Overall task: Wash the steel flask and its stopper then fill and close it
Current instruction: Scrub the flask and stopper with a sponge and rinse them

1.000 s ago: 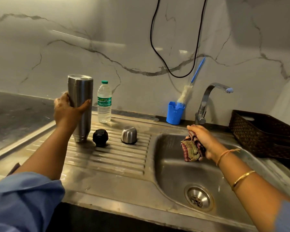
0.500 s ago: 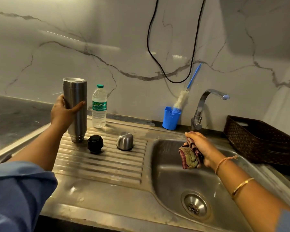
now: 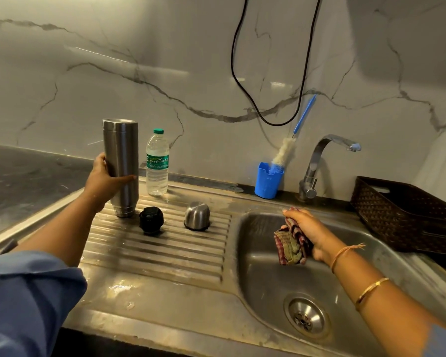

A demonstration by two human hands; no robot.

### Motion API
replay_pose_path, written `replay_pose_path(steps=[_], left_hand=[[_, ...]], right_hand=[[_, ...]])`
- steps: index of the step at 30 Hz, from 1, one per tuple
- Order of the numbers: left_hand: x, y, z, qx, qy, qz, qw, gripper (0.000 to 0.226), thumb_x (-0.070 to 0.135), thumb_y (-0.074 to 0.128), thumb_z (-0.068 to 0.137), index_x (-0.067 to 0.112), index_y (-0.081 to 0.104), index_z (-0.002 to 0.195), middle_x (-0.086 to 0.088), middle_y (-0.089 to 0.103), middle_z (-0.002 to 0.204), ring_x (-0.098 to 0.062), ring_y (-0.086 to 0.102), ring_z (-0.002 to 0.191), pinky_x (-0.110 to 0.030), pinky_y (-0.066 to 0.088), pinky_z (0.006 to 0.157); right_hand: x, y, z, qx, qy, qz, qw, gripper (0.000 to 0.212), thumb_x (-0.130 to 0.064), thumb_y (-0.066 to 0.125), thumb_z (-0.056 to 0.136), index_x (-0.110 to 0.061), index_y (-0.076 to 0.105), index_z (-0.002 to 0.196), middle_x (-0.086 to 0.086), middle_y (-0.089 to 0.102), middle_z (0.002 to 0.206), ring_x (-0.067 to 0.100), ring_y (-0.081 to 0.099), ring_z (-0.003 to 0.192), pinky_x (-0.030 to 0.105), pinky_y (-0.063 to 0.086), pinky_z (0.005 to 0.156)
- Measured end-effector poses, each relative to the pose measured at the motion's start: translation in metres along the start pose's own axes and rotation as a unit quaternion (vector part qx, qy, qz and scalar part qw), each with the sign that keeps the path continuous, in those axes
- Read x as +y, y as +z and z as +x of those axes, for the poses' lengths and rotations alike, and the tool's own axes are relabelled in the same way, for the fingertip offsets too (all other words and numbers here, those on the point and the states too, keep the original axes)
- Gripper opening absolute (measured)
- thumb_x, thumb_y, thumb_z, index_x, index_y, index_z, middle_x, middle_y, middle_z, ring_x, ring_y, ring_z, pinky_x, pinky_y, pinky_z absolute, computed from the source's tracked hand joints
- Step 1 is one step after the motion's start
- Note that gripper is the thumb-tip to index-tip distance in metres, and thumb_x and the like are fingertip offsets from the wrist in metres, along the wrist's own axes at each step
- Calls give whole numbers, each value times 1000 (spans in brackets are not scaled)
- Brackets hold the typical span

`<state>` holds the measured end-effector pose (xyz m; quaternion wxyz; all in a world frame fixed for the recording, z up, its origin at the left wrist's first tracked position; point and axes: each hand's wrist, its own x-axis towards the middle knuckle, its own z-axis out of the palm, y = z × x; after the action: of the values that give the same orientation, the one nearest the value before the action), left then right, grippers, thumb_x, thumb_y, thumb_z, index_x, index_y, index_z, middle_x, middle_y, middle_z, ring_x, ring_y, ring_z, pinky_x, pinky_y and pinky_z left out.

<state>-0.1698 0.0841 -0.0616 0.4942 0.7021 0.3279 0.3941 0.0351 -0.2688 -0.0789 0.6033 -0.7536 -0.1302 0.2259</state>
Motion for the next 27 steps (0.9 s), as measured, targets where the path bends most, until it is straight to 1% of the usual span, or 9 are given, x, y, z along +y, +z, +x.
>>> replay_pose_path(steps=[6,10,11,13,15,18,20,23,27], left_hand=[[-6,0,6,-2,-4,-9,1000,95,8,74,76,21,13,148,-16,39,143,-36,39,131,-55,32,108],[-3,8,3,78,-2,0,997,119,36,81,66,24,-2,150,-20,12,154,-40,17,141,-57,20,112],[0,11,-1,127,18,22,992,112,40,79,70,21,3,149,-20,11,154,-40,14,141,-55,20,113],[8,18,-17,242,85,76,963,85,43,72,78,11,25,141,-21,28,143,-40,27,132,-48,27,108],[16,27,-36,302,166,134,929,56,37,64,84,3,42,123,-22,46,122,-38,42,113,-42,36,92],[19,43,-59,191,213,243,927,34,33,59,89,6,51,108,-20,53,106,-35,47,99,-38,38,75],[19,54,-67,53,131,369,919,47,42,63,85,14,49,120,-18,50,120,-35,48,109,-44,44,84],[11,61,-71,-128,-28,510,850,78,47,72,77,22,33,139,-20,36,137,-40,44,122,-47,41,100],[13,59,-80,-157,-62,538,826,69,27,72,80,22,34,137,-19,45,127,-34,53,110,-40,50,91]], right_hand=[[1,-4,2,-1,9,17,1000,33,-37,56,91,-17,49,116,17,65,93,28,64,80,38,53,74],[3,-10,-4,-54,52,24,997,37,-39,57,88,-8,59,107,15,66,84,27,63,77,37,51,76],[3,-11,-6,-69,59,28,995,35,-37,57,88,-6,60,103,15,65,81,27,62,76,37,50,77],[5,-13,-9,-78,69,29,994,29,-33,57,88,-5,61,95,14,63,78,25,61,74,37,49,77],[8,-14,-10,-74,76,26,994,26,-30,57,88,-4,61,92,14,63,76,25,60,73,36,49,74],[10,-14,-10,-71,83,26,994,26,-30,57,88,-4,61,92,14,63,76,25,60,73,34,49,67],[11,-16,-11,-73,86,32,993,27,-30,57,88,-4,61,94,13,63,76,24,60,73,33,48,66],[14,-20,-12,-78,85,45,992,28,-30,58,88,-4,60,98,14,63,77,24,60,73,34,49,68],[18,-25,-13,-79,84,48,992,30,-30,58,87,-4,59,102,14,64,77,23,61,72,33,50,69]])
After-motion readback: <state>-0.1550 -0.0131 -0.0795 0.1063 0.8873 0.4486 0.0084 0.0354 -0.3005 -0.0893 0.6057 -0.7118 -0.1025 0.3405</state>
